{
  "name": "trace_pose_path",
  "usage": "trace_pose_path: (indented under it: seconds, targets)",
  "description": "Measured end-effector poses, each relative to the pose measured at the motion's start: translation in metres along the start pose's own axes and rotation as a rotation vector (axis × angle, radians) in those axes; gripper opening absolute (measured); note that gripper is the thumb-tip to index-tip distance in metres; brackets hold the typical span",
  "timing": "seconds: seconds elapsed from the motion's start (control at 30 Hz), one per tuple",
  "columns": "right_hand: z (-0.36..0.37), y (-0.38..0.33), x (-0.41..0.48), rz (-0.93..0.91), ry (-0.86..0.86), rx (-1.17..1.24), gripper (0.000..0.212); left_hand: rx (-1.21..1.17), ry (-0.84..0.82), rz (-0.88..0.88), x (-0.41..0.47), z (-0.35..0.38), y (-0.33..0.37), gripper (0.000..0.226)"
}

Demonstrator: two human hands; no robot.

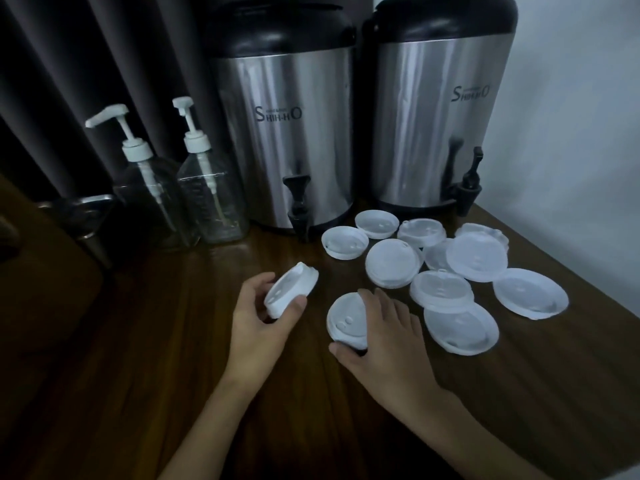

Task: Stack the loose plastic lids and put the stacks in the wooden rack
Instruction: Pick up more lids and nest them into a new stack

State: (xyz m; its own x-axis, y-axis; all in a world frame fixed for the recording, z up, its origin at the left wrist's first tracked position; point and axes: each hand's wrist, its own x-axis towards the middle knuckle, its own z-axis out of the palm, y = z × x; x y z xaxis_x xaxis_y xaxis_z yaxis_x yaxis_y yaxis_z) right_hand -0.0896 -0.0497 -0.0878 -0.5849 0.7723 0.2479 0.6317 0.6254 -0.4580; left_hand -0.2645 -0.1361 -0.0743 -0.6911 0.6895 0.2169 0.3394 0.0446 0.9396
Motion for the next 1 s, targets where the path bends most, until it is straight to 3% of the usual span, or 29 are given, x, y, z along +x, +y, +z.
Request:
trace_pose_path:
  seconds: [0.2,0.33,0.43,0.53,0.67,0.83,0.9,1.0]
  targets:
    - [0.015,-0.011,0.036,-0.035,0.018,0.127,0.093,-0.207,0.049,-0.085,0.012,-0.008,-0.006,0.054]
    - [0.021,-0.022,0.055,-0.063,0.027,0.416,0.094,-0.345,0.035,-0.111,0.022,-0.008,-0.010,0.053]
    - [0.021,-0.025,0.063,0.001,-0.041,0.703,0.089,-0.366,-0.022,-0.086,0.025,-0.008,-0.012,0.061]
    - [0.017,-0.022,0.065,0.044,0.003,0.925,0.081,-0.360,-0.056,-0.051,0.024,-0.008,-0.013,0.066]
    - [0.013,-0.022,0.068,0.078,0.032,1.160,0.074,-0.395,-0.083,-0.026,0.023,-0.007,-0.011,0.057]
    - [0.011,-0.028,0.065,0.135,0.061,1.356,0.042,-0.406,-0.204,-0.023,0.020,-0.007,-0.010,0.070]
    - [0.012,-0.031,0.062,0.154,-0.007,1.400,0.045,-0.394,-0.246,-0.025,0.018,-0.006,-0.008,0.067]
    - [0.013,-0.032,0.060,0.116,-0.144,1.250,0.061,-0.408,-0.237,-0.039,0.016,-0.005,-0.004,0.065]
